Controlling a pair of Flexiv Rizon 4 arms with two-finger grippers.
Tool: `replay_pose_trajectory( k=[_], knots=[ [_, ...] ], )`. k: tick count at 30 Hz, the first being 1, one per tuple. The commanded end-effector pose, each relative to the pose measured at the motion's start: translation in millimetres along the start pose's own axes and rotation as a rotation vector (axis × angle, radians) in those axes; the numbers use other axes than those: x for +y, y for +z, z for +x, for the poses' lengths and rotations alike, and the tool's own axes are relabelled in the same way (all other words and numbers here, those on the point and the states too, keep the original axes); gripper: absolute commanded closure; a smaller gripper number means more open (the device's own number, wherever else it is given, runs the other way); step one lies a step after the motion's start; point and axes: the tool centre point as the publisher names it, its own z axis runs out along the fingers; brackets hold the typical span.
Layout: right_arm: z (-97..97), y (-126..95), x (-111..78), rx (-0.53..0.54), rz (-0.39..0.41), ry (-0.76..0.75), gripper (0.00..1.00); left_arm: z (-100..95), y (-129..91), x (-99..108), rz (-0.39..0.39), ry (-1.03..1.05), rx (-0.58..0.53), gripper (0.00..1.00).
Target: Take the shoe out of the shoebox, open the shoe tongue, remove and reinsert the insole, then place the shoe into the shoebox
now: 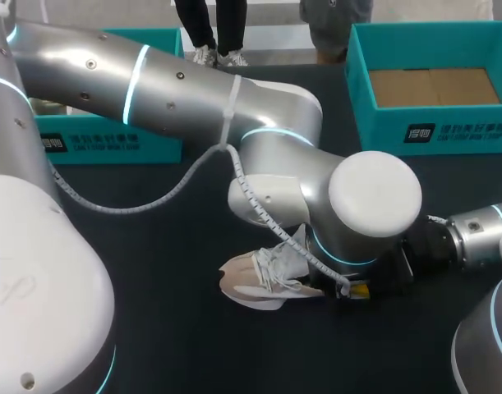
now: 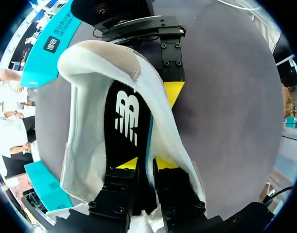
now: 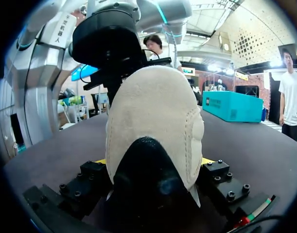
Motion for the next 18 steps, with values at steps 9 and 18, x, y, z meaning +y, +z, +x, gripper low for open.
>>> replay_pose_trajectory(
  k=[9,18],
  knots=[
    [-0.8,3,-3.1,-0.004,0.005,0.003,1.0,-1.4,14,10,0.011,-0.024,-0.023,0.72],
    [-0.8,3,-3.1,-0.004,0.005,0.003,1.0,-9.3,28,8,0.01,-0.017,-0.003,0.79]
  ],
)
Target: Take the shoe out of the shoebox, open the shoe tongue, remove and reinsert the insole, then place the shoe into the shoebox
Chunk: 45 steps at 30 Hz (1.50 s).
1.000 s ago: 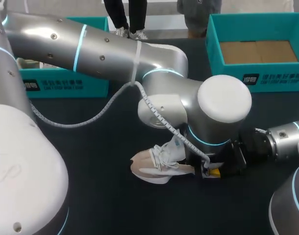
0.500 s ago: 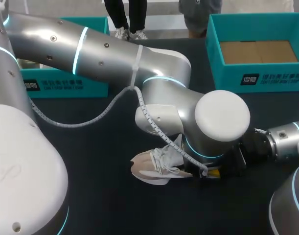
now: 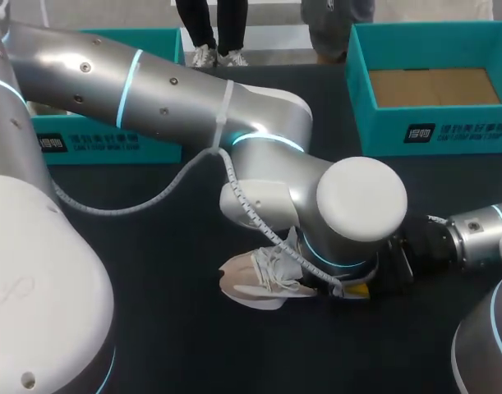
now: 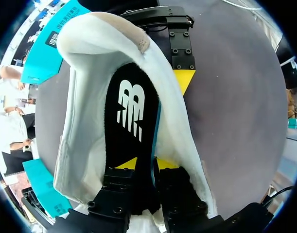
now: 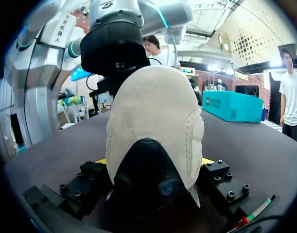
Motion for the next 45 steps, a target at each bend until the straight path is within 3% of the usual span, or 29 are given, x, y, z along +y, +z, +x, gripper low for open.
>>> replay_pose_trajectory(
  k=[1,4,6,11,25,35,45],
  knots=[
    [-0.3,3,-2.7,-0.002,0.004,0.002,1.0,-3.4,15,0,0.002,0.001,0.009,0.81],
    [-0.3,3,-2.7,-0.002,0.004,0.002,1.0,-4.2,21,-1,0.005,0.002,0.021,0.87],
    [-0.3,3,-2.7,-0.002,0.004,0.002,1.0,-4.3,23,-1,0.008,0.001,0.033,1.0],
    [-0.3,3,-2.7,-0.002,0.004,0.002,1.0,-5.3,20,-2,-0.013,-0.004,0.06,1.0],
    [-0.3,3,-2.7,-0.002,0.004,0.002,1.0,-11.5,-18,2,0.005,-0.061,0.113,1.0],
    [-0.3,3,-2.7,-0.002,0.004,0.002,1.0,-12.2,-39,10,0.07,-0.11,0.122,1.0],
    [-0.3,3,-2.7,-0.002,0.004,0.002,1.0,-15.4,-54,10,0.195,-0.144,0.187,1.0]
  ],
)
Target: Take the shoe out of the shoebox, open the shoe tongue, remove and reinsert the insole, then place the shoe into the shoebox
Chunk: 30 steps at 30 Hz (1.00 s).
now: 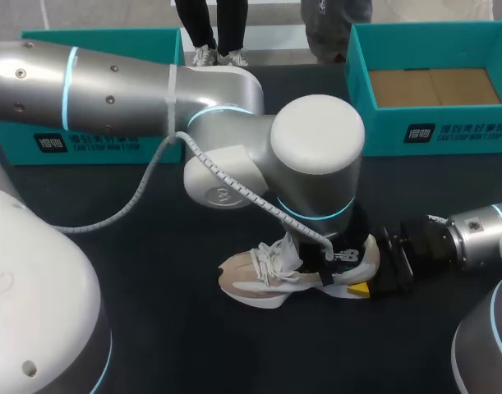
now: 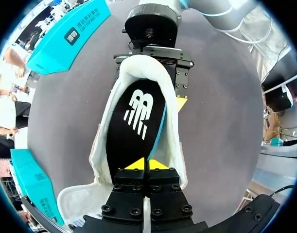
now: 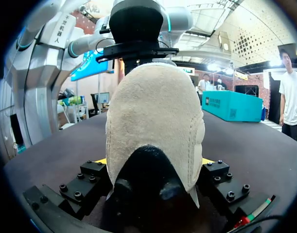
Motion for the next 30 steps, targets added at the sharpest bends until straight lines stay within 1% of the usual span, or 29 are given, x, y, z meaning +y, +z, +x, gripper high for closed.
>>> replay_pose_trajectory(
  k=[1,5,15,27,28,30],
  knots=[
    [0.4,3,-2.6,-0.001,0.004,0.001,1.0,-7.7,-8,11,0.064,-0.008,0.04,1.0],
    [0.4,3,-2.6,-0.001,0.004,0.001,1.0,-8.1,-11,14,0.067,-0.017,0.053,1.0],
    [0.4,3,-2.6,-0.001,0.004,0.001,1.0,-12.5,-14,23,0.093,-0.063,0.041,1.0],
    [0.4,3,-2.6,-0.001,0.004,0.001,1.0,-13.3,-23,35,0.1,-0.112,0.025,1.0],
    [0.4,3,-2.6,-0.001,0.004,0.001,1.0,-13.4,-25,35,0.113,-0.113,0.023,1.0],
    [0.4,3,-2.6,-0.001,0.004,0.001,1.0,-14.0,-30,32,0.116,-0.113,0.022,1.0]
  ],
)
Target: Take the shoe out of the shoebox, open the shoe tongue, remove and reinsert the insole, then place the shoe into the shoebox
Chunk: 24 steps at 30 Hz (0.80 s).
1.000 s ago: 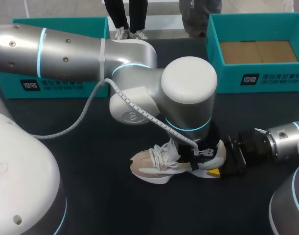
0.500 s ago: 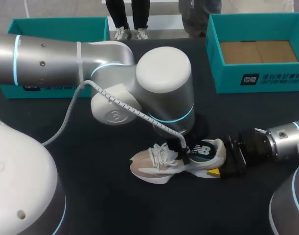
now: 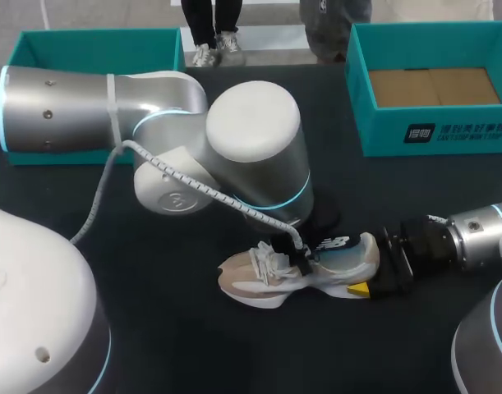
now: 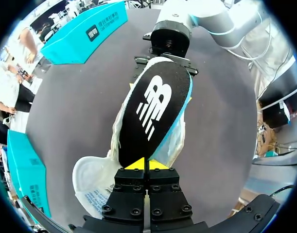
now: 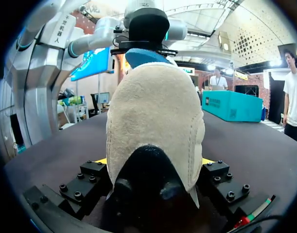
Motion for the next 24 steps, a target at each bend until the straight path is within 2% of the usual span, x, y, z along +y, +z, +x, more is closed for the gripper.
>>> replay_pose_trajectory(
  k=[1,4,7,16,24],
  knots=[
    [0.5,3,-2.8,-0.001,0.004,0.001,1.0,-0.8,-11,3,0.026,-0.003,0.006,1.0],
    [0.5,3,-2.8,-0.001,0.004,0.001,1.0,0.1,-16,-8,0.034,-0.019,0.031,1.0],
    [0.5,3,-2.8,-0.001,0.004,0.001,1.0,2.1,-22,-18,0.081,-0.026,0.052,1.0],
    [0.5,3,-2.8,-0.001,0.004,0.001,1.0,7.6,-28,-40,0.16,-0.001,0.074,1.0],
    [0.5,3,-2.8,-0.001,0.004,0.001,1.0,6.9,-34,-68,0.17,0.017,0.07,1.0]
  ],
)
